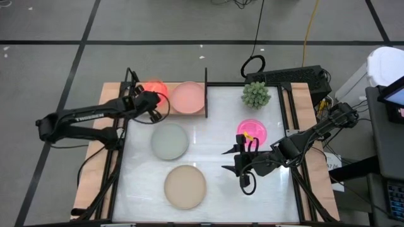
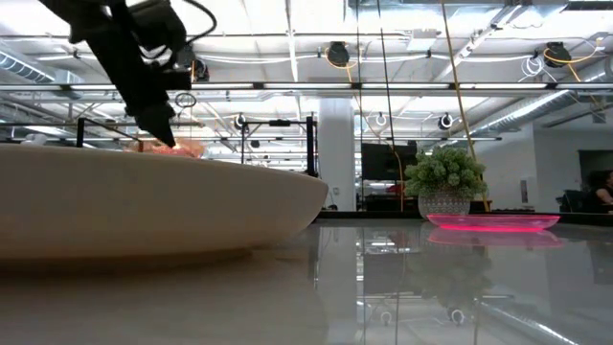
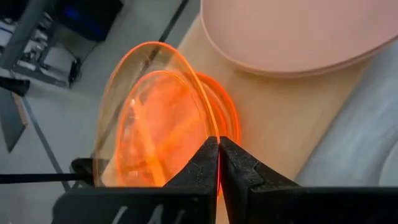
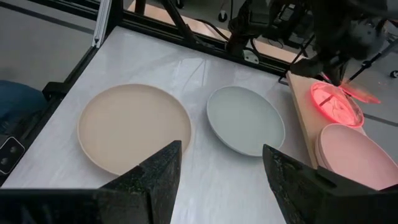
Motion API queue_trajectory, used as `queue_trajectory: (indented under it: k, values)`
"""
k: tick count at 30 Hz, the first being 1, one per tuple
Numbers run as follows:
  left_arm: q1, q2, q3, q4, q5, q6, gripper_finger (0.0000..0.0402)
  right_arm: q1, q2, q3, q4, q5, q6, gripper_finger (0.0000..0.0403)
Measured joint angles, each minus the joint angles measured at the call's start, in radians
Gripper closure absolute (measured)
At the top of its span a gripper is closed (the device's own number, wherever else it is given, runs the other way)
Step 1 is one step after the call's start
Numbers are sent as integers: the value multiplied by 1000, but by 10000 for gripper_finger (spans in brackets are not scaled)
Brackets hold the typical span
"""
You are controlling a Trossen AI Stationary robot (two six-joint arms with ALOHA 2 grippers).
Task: Place and stack plates onto a shelf
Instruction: Stack the orange plate on the orange plate on the shelf
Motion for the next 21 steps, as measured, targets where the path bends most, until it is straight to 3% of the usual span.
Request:
queue_trajectory:
  k: [21]
  values:
    - [53, 207, 0, 112, -5, 60, 385, 0, 0, 0, 0, -4, -6, 197]
